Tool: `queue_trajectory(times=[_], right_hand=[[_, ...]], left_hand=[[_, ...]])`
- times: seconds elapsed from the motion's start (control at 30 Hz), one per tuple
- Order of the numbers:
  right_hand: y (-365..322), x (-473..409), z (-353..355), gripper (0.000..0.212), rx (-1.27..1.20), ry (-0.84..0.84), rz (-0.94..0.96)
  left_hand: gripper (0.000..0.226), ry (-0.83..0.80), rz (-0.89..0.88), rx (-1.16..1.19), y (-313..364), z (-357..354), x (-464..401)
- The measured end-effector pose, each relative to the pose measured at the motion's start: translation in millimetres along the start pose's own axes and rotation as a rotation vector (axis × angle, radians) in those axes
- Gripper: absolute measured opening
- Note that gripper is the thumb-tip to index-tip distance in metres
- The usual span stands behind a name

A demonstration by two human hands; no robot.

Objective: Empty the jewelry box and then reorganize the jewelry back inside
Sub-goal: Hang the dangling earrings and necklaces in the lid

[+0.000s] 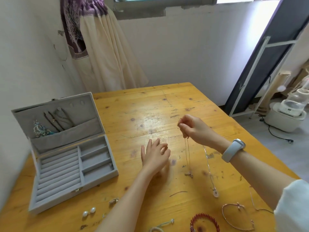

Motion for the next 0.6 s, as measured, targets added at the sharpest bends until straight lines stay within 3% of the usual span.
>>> queue_trajectory(times=[0.17, 0.43, 0.6], right_hand=[[-48, -2, -2, 0.017, 0.148, -0.015, 0.159], [-143, -21, -30, 0.022, -0.316, -0.108, 0.134], [-194, -41, -69, 0.016, -0.442, -0.212, 0.135]], left_hand=[[0.031, 0.000, 0.031, 0.480, -8, 36, 15], [0.051, 0.131, -0.030, 0.670, -29, 115, 30], [0.083, 0.036, -0.044, 0.870, -59, 163, 36]])
Point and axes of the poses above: each hand's wrist, its own x-axis away from the middle knuckle, its own z-axis out of the back of the hand, y = z × x, the point moved 3 cm from there along -x, towards the middle knuckle, and after that the axes turned 7 degrees about y, right-handed, at the moved point
